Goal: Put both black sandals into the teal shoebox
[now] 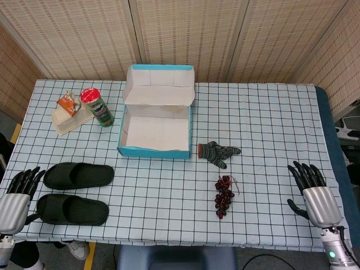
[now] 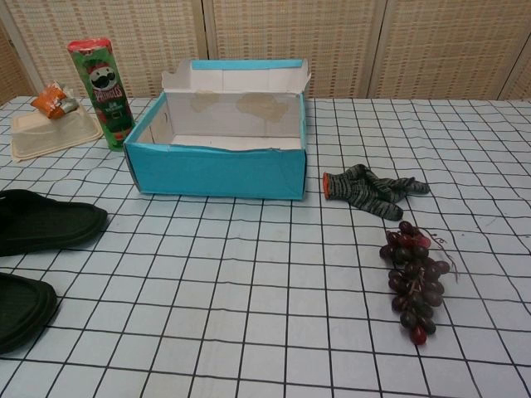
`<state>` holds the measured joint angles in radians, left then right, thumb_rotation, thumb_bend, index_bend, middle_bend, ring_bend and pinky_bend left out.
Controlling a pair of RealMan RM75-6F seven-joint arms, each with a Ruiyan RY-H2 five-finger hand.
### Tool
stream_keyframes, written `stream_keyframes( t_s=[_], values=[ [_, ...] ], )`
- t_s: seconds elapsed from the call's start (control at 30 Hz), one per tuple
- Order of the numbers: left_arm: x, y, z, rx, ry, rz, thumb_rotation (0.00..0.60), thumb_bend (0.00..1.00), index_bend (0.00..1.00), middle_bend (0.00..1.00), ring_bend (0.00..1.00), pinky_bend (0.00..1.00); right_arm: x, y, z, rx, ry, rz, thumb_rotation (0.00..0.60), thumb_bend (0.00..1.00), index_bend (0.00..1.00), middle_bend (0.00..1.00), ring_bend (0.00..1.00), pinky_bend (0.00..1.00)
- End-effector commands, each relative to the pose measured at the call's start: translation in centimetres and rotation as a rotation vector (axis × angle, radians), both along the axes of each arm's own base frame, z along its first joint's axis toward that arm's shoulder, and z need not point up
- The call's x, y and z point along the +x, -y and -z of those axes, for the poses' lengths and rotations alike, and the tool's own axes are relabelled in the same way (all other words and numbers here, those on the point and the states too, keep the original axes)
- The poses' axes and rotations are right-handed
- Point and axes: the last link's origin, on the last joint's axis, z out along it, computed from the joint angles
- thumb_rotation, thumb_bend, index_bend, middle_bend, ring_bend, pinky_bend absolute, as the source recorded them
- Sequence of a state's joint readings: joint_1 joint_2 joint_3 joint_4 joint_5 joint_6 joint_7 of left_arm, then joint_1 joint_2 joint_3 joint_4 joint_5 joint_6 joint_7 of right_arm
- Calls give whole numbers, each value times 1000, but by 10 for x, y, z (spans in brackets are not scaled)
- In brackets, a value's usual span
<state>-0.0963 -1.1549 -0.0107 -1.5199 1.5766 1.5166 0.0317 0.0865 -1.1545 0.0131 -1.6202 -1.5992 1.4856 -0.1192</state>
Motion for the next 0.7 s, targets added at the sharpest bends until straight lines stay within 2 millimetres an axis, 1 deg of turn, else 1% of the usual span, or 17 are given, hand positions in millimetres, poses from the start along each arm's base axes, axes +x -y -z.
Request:
stream_keyframes(
  t_s=[0.03, 0.13, 0.23, 0.37, 0.7],
  values=[
    [-1, 2, 1, -19, 3, -8, 600, 392, 0, 0, 0, 75, 2, -2, -3, 1, 28, -9, 600, 168, 0, 0, 0, 0],
    [-3, 9, 0, -74, 15, -25, 600, 394, 0, 0, 0, 74, 5, -5, -8, -2, 51, -24, 600, 167, 0, 0, 0, 0],
    [-9, 17, -2, -133, -12, -56, 600, 392, 0, 0, 0, 74, 6, -8, -9, 14, 73, -31, 600, 168, 0, 0, 0, 0],
    [-18, 24, 5, -216, -35, -107, 600, 389, 0, 0, 0, 64, 8, -9, -9, 43, 88, -39, 600, 168, 0, 0, 0, 0],
    [-29, 22, 26, -308, -94, -188, 600, 378, 0, 0, 0, 49, 9, -12, -10, 73, 107, -41, 600, 167, 0, 0, 0, 0]
  ],
)
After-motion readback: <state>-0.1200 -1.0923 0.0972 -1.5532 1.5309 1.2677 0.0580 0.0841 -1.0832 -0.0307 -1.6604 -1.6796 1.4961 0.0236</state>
